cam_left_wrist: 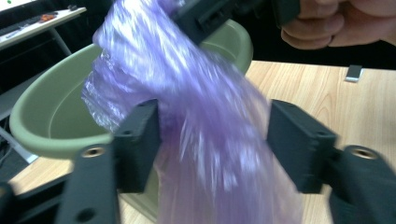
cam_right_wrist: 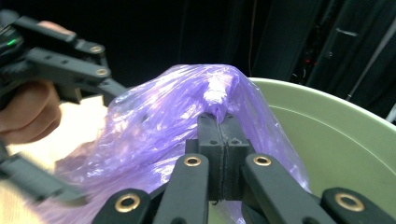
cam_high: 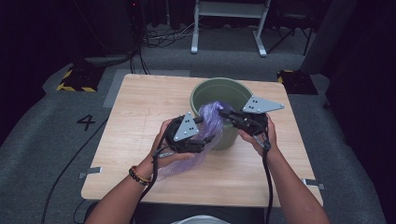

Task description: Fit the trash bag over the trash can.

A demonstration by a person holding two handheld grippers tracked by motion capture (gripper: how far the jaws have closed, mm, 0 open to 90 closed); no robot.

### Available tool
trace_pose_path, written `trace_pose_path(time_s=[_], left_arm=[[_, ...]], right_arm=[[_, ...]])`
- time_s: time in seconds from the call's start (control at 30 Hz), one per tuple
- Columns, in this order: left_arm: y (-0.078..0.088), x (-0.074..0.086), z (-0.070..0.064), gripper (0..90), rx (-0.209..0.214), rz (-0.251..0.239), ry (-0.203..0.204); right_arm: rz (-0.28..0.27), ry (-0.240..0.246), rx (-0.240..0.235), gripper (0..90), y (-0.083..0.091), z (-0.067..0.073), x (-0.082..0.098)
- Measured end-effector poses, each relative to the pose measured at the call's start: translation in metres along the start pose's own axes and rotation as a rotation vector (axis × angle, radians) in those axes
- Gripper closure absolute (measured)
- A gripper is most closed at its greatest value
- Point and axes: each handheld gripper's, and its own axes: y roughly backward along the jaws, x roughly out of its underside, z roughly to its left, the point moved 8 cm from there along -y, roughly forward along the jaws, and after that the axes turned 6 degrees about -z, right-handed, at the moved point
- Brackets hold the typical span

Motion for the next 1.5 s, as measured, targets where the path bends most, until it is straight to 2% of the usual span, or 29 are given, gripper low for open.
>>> trace_pose_path(time_s=[0.07, 0.1, 0.23, 0.3, 0.33, 0.43, 0.47, 0.5, 0.57, 0.67, 0.73, 0.8, 0.87, 1.0, 1.07, 1.13, 1.2, 1.3, 1.4, 1.5], left_arm=[[0.0, 0.008, -0.002, 29.8, 0.045, 0.035, 0.041], [-0.001, 0.012, -0.002, 27.5, 0.048, 0.047, 0.047], [-0.005, 0.029, -0.003, 28.3, 0.064, 0.102, 0.077], [-0.008, 0.038, -0.002, 36.1, 0.035, 0.145, 0.059], [-0.008, 0.042, -0.002, 39.1, 0.037, 0.171, 0.047], [-0.007, 0.052, -0.005, 56.2, 0.035, 0.238, -0.008], [-0.006, 0.053, -0.007, 60.8, 0.047, 0.253, -0.022], [-0.003, 0.054, -0.007, 65.0, 0.043, 0.265, -0.053], [0.0, 0.053, -0.009, 74.7, 0.049, 0.259, -0.08], [0.002, 0.048, -0.011, 85.7, 0.07, 0.225, -0.09], [0.002, 0.044, -0.014, 87.7, 0.082, 0.199, -0.093], [0.002, 0.04, -0.013, 88.5, 0.062, 0.182, -0.102], [0.002, 0.034, -0.012, 88.6, 0.057, 0.151, -0.088], [0.005, 0.021, -0.011, 88.6, 0.054, 0.093, -0.058], [0.007, 0.017, -0.012, 88.6, 0.06, 0.087, -0.048], [0.007, 0.014, -0.011, 88.5, 0.045, 0.081, -0.041], [0.008, 0.01, -0.009, 88.5, 0.038, 0.073, -0.032], [0.008, 0.005, -0.005, 88.5, 0.025, 0.064, -0.013], [0.007, 0.001, -0.001, 88.4, 0.007, 0.058, -0.007], [0.005, -0.002, 0.0, 88.3, 0.001, 0.053, -0.019]], right_arm=[[-0.013, -0.024, 0.016, 90.0, 0.001, -0.005, -0.001], [-0.019, -0.039, 0.019, 90.0, 0.002, -0.007, -0.001], [-0.029, -0.06, 0.039, 90.0, 0.004, -0.013, 0.0], [-0.035, -0.073, 0.046, 90.0, 0.006, -0.016, -0.001], [-0.036, -0.077, 0.055, 90.0, 0.007, -0.018, -0.001], [-0.024, -0.083, 0.084, 90.0, 0.008, -0.024, 0.001], [-0.015, -0.08, 0.097, 90.0, 0.009, -0.026, 0.002], [-0.007, -0.081, 0.103, 90.0, 0.009, -0.028, 0.004], [0.011, -0.089, 0.12, 89.9, 0.008, -0.033, 0.007], [0.031, -0.117, 0.145, 88.6, 0.007, -0.041, 0.014], [0.037, -0.118, 0.152, 86.2, 0.006, -0.043, 0.016], [0.04, -0.113, 0.172, 74.1, 0.006, -0.044, 0.017], [0.044, -0.12, 0.178, 58.3, 0.006, -0.044, 0.017], [0.056, -0.05, 0.167, 43.0, 0.011, -0.035, 0.013], [0.03, -0.005, 0.105, 38.5, 0.017, -0.023, 0.008], [0.022, 0.042, 0.091, 35.6, 0.024, -0.015, 0.004], [0.01, 0.087, 0.055, 33.8, 0.03, -0.007, 0.002], [-0.005, 0.119, -0.007, 33.9, 0.041, 0.004, 0.002], [-0.029, 0.124, -0.056, 34.1, 0.05, 0.011, 0.003], [-0.041, 0.146, -0.097, 32.4, 0.053, 0.022, 0.007]])
